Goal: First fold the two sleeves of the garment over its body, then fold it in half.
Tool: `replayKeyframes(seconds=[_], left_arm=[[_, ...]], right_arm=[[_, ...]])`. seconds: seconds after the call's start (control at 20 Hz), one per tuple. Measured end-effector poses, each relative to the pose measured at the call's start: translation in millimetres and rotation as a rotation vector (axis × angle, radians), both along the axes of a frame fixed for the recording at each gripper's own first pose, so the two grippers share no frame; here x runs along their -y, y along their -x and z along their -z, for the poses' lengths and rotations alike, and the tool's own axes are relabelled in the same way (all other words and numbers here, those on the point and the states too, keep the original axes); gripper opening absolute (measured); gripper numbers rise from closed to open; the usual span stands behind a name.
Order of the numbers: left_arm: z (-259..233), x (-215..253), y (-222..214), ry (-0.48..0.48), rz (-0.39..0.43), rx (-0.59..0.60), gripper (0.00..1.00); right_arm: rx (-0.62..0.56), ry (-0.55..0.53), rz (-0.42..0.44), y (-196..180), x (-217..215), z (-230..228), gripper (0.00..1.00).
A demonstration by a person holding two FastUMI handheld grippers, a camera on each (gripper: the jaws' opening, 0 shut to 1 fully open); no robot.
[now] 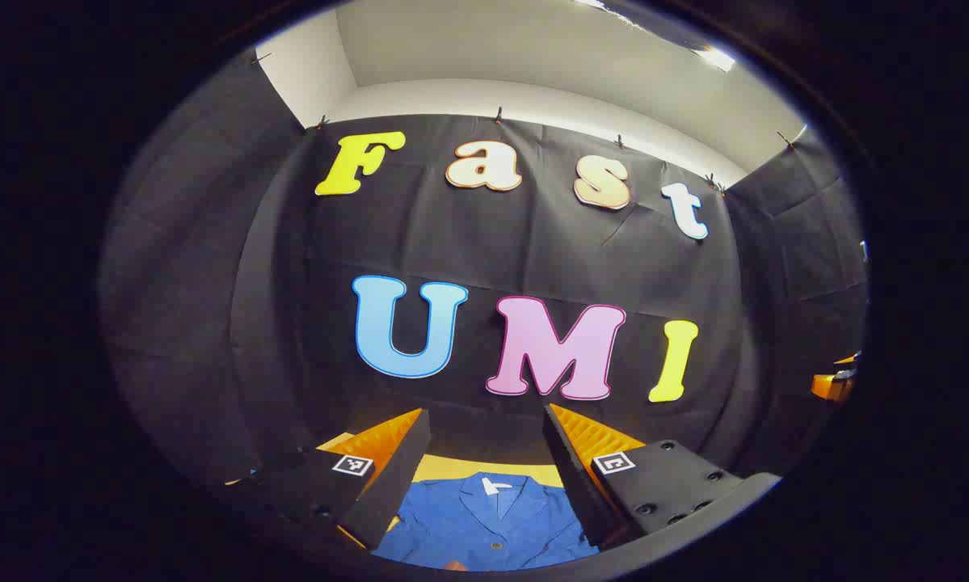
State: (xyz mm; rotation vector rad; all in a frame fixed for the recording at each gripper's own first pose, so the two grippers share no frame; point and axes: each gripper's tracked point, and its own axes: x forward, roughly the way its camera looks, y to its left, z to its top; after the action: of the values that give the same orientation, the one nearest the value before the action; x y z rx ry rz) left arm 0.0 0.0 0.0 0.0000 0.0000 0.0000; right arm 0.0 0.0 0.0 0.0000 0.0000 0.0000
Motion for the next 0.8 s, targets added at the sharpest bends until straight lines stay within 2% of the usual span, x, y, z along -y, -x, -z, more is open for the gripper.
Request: replayKeyframes(seconds=[0.1,0.15,0.2,0.3,0.35,0.45,0.55,0.6,0.65,0.8], left_arm=[[-9,2,5,0.015,0.01,0.026,0.81],[-12,1,5,0.008,0.009,0.037,0.81],[-11,-2,6,-0.004,0.004,0.039,0.81],[-6,-3,9,-0.019,0.007,0.028,0.81],[-6,-1,11,-0.021,0.014,0.025,0.81],[-9,-2,15,-0.025,0.019,0.028,0.81],[-8,-3,16,-0.019,0.02,0.017,0.81],[-9,-4,16,-0.016,0.018,0.007,0.81],[-10,-5,17,-0.023,0.018,0.003,0.81],[-22,-10,18,-0.085,0.015,0.02,0.81]], right_arm=[[0.047,-0.013,-0.044,8,-15,-23,0.96],[0.08,0.009,-0.044,9,-12,-33,1.0],[0.118,0.086,-0.012,7,0,-38,0.96],[0.213,0.276,0.082,6,41,-54,0.96],[0.21,0.311,0.101,9,50,-53,0.96],[0.198,0.301,0.126,21,54,-64,0.96],[0.179,0.22,0.08,22,36,-72,0.96],[0.148,0.178,0.03,21,19,-71,0.88],[0.123,0.158,-0.011,19,0,-70,0.96],[0.122,0.155,-0.147,9,-57,-95,0.96]])
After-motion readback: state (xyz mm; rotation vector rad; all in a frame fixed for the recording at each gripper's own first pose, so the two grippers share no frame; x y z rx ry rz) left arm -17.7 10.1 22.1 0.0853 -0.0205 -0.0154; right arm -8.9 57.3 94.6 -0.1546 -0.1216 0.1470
